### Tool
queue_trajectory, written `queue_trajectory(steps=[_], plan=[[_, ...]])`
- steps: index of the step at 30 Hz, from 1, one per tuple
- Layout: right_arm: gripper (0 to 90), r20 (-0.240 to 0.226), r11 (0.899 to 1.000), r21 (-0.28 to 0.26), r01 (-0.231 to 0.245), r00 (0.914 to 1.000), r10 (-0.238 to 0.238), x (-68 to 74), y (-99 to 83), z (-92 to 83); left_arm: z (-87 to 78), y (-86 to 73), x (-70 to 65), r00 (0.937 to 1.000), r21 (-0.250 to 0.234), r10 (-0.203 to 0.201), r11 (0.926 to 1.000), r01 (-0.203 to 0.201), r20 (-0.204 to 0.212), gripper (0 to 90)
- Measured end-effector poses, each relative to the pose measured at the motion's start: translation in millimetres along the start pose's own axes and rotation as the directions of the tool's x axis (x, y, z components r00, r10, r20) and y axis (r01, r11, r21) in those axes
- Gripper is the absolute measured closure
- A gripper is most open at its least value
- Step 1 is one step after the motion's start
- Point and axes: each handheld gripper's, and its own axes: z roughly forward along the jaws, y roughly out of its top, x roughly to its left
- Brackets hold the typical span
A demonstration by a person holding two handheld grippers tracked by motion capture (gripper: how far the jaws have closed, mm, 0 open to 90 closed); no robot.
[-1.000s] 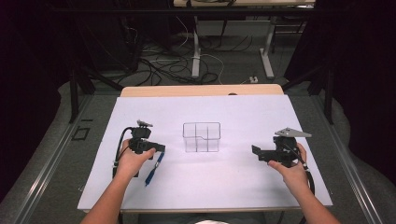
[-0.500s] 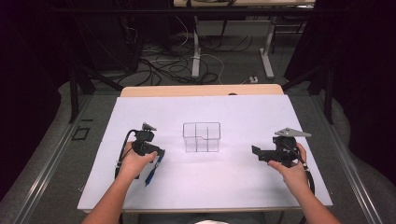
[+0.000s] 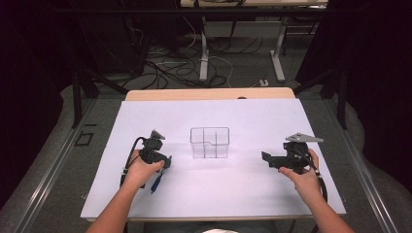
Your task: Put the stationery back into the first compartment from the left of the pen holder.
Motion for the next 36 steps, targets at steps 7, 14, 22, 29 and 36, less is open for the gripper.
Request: queue_trajectory(steps=[7, 14, 22, 29, 36], plan=[[3.2, -0.003, 1.000, 0.001, 0.001, 1.0000, -0.001, 0.0, -0.2, 0.5, 1.2, -0.4, -1.9, 0.9992, 0.015, 0.028, 0.9995, -0.028, -0.027, 75.5], [3.3, -0.001, 1.000, 0.006, -0.004, 1.0000, 0.004, -1.3, -0.5, 0.9, 1.3, -0.7, -1.7, 0.9994, 0.015, 0.019, 0.9997, -0.019, -0.028, 78.8], [3.3, -0.001, 1.000, 0.007, -0.007, 1.0000, 0.007, -2.6, -0.7, 0.7, 1.1, -0.6, -1.7, 0.9995, 0.018, 0.017, 0.9997, -0.017, -0.027, 79.4], [3.3, -0.003, 1.000, 0.009, -0.003, 1.0000, 0.003, -3.0, -0.7, 1.0, 0.9, -0.6, -0.3, 0.9997, 0.018, 0.021, 0.9996, -0.021, -0.012, 79.8], [3.3, -0.003, 1.000, 0.009, -0.002, 1.0000, 0.002, -3.2, -0.8, 1.0, -2.6, -1.4, 0.6, 0.9999, 0.004, 0.012, 0.9999, -0.012, 0.007, 79.9]])
